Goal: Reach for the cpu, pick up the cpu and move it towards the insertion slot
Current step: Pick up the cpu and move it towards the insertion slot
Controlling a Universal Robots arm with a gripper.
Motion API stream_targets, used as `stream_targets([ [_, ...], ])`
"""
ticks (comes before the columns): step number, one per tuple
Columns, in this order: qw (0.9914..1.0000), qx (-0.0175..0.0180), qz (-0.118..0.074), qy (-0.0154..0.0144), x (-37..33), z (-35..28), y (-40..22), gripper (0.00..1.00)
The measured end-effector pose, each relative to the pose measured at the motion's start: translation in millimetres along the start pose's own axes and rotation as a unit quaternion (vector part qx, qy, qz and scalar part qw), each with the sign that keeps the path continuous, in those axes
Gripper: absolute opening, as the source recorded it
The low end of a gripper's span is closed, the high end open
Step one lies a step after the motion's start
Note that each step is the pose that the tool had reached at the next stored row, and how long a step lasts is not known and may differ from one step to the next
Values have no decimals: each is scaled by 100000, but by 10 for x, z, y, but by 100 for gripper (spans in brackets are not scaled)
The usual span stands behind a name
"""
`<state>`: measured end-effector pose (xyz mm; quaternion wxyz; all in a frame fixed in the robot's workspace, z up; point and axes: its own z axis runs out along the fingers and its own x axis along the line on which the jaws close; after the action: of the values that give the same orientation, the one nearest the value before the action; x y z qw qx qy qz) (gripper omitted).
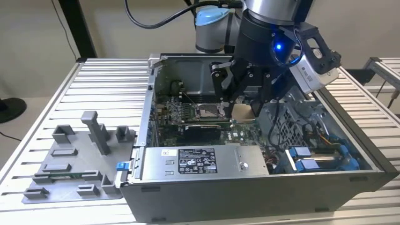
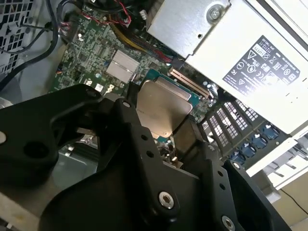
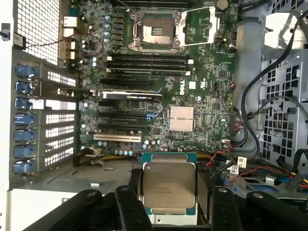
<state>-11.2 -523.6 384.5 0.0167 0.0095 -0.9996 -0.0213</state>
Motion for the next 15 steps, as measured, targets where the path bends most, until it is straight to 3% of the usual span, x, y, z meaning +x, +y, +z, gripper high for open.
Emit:
stream_targets([
  [9, 100000, 0, -6, 1, -2, 1, 7, 0],
  [15, 100000, -5, -1, 1, -3, 9, 91, 0],
])
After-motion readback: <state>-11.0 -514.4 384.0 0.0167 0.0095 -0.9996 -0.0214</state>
